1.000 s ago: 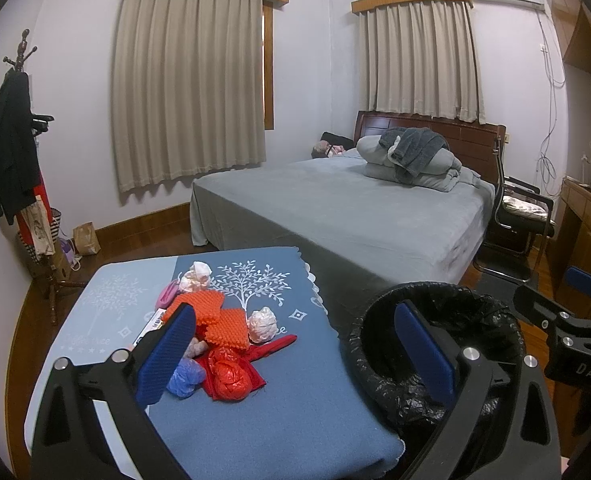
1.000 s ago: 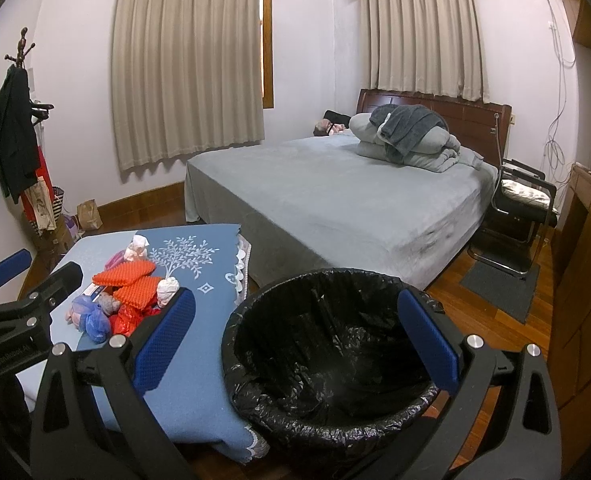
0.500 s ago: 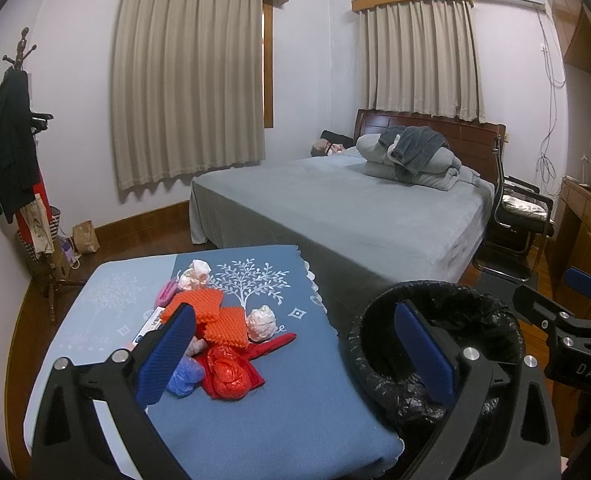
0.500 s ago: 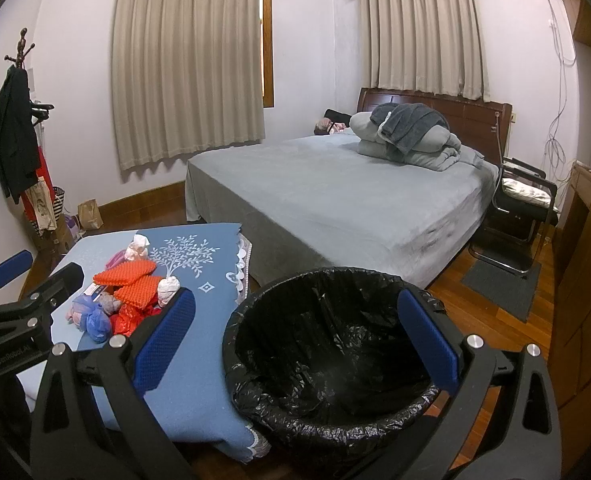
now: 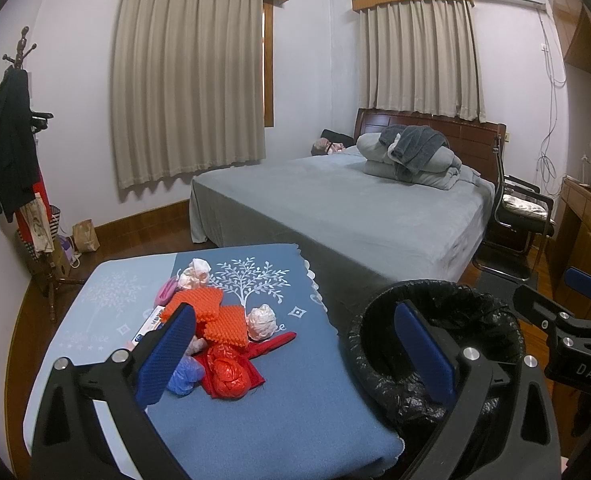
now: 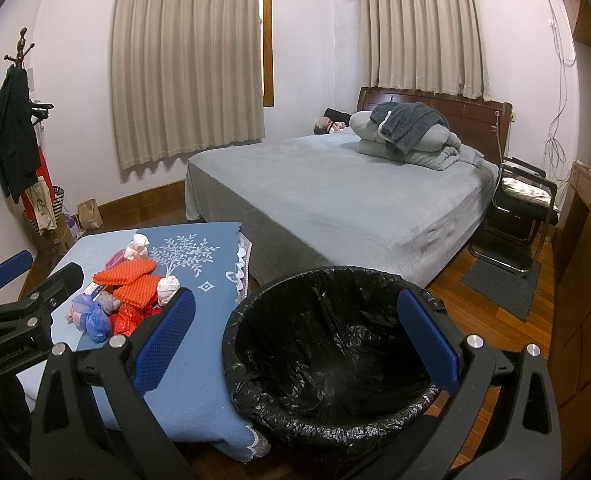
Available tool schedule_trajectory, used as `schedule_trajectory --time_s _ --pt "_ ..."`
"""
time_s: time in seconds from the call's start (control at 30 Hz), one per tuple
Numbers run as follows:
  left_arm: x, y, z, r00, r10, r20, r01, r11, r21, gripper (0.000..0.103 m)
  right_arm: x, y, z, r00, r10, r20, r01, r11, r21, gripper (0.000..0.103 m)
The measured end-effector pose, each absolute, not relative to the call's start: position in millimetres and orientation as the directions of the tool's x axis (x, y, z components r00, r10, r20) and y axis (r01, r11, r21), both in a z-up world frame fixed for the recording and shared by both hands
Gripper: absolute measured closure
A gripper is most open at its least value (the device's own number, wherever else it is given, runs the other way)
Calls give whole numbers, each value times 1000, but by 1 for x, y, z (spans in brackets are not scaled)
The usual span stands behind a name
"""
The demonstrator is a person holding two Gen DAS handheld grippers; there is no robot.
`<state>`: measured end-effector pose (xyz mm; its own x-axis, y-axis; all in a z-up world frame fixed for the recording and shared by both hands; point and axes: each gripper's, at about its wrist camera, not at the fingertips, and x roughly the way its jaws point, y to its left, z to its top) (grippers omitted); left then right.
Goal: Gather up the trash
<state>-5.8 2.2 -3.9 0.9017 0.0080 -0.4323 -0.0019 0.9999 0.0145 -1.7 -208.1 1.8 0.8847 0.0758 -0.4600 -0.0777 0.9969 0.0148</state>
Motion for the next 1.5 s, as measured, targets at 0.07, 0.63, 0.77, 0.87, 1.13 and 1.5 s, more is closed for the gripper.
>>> schedule_trajectory --time_s 0.07,0.63,0.77,0.87,1.13,1.5 --pt "-6 2 -4 902 8 -433 -2 1000 14 6 -1 -208 2 884 76 -461 -77 997 15 5" --pt "-5 2 0 900 7 -435 -2 1000 13 6 -1 -208 -2 882 77 -464 -78 997 16 5" --pt "-5 2 0 900 7 -436 -2 1000 12 6 1 -208 -2 882 77 -465 -79 997 16 5" --pt "-5 4 -1 899 10 -437 -6 1000 11 6 2 -206 -3 882 82 -464 -84 996 18 5" --pt "2 40 -23 890 128 -438 -123 992 38 6 28 -167 -32 875 147 -462 -155 988 22 5" --pt "18 130 -73 808 343 -479 -336 936 105 6 96 -101 -63 829 274 -487 -282 958 60 7"
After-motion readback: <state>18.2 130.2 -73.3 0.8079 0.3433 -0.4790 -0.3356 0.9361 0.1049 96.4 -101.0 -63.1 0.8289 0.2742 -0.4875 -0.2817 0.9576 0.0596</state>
